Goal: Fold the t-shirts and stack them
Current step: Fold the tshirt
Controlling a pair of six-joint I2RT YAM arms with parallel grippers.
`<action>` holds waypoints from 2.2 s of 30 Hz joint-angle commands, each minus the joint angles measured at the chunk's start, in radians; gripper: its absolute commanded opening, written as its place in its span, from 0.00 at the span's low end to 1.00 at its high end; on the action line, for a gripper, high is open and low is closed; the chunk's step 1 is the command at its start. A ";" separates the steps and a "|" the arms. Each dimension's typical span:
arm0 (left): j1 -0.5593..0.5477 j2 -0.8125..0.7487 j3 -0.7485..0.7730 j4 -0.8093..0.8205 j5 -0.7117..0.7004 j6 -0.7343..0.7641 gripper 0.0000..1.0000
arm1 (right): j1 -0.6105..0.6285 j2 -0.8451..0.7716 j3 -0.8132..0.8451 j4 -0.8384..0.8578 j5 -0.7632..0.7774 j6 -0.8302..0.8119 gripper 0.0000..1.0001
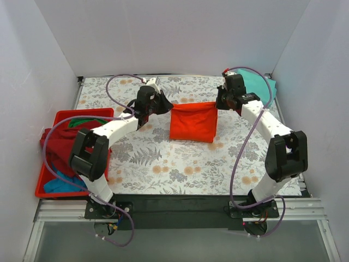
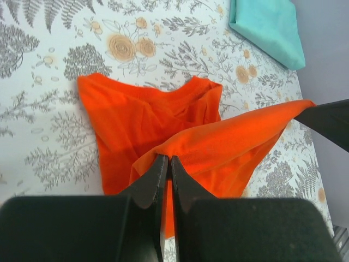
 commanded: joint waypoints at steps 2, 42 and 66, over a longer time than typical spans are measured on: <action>0.051 0.093 0.119 0.021 0.129 0.029 0.00 | -0.042 0.086 0.123 0.033 -0.054 -0.030 0.01; 0.143 0.234 0.095 0.023 0.307 0.105 0.69 | -0.185 0.185 -0.013 0.148 -0.490 -0.117 0.98; 0.135 0.317 0.102 0.038 0.364 0.088 0.49 | -0.294 0.295 -0.174 0.318 -0.730 -0.081 0.98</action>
